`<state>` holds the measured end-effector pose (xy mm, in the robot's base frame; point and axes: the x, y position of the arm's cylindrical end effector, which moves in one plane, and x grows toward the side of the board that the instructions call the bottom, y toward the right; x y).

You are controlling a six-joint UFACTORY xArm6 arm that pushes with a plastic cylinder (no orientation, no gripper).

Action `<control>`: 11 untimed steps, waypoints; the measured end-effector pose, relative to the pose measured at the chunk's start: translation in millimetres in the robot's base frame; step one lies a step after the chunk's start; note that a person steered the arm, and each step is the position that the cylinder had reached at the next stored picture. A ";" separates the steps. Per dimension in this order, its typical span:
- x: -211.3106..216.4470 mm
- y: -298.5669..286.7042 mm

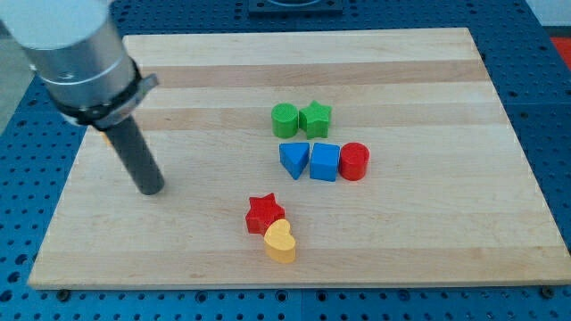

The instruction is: Touch the right side of the yellow heart

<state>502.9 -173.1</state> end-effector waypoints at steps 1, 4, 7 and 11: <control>0.0 44.9; -0.7 149.3; 31.3 219.8; 68.5 190.3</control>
